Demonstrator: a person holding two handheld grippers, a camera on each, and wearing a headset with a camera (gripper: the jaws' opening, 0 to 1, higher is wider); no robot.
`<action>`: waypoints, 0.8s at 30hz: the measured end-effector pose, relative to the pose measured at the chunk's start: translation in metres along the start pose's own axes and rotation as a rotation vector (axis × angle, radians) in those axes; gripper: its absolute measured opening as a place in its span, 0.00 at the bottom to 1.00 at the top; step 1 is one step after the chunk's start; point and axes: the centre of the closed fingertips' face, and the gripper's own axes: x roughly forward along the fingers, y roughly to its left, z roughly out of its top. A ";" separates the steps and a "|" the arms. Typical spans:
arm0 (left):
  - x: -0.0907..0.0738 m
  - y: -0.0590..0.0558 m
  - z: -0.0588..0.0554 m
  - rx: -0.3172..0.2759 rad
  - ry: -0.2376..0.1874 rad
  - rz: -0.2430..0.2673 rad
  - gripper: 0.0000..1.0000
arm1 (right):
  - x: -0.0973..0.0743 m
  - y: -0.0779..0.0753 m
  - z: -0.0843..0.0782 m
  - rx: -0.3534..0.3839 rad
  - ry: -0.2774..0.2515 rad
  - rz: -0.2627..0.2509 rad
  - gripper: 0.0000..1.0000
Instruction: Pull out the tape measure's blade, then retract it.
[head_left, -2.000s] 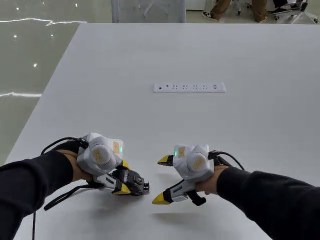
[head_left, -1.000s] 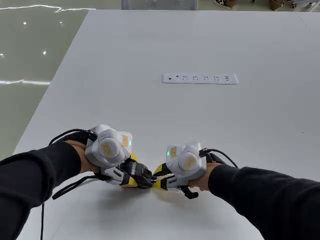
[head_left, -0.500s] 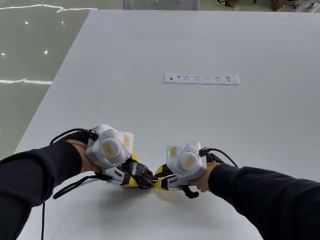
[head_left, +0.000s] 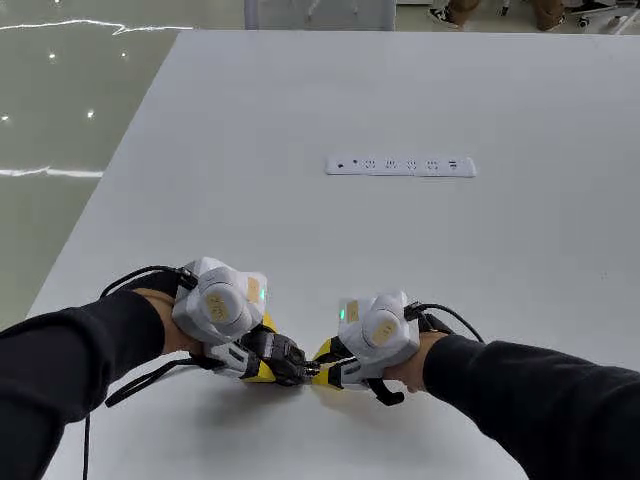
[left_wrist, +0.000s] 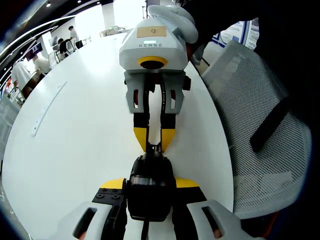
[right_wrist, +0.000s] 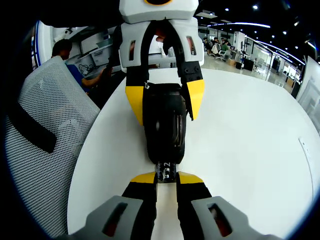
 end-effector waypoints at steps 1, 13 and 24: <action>0.000 0.000 0.000 0.000 0.000 0.000 0.30 | -0.001 0.000 -0.001 0.003 0.000 0.000 0.10; 0.000 0.001 0.000 -0.003 0.002 0.002 0.30 | -0.010 -0.001 -0.010 0.008 0.004 -0.004 0.10; 0.000 0.001 -0.001 0.000 0.007 0.007 0.30 | -0.019 -0.002 -0.020 0.014 0.017 -0.006 0.10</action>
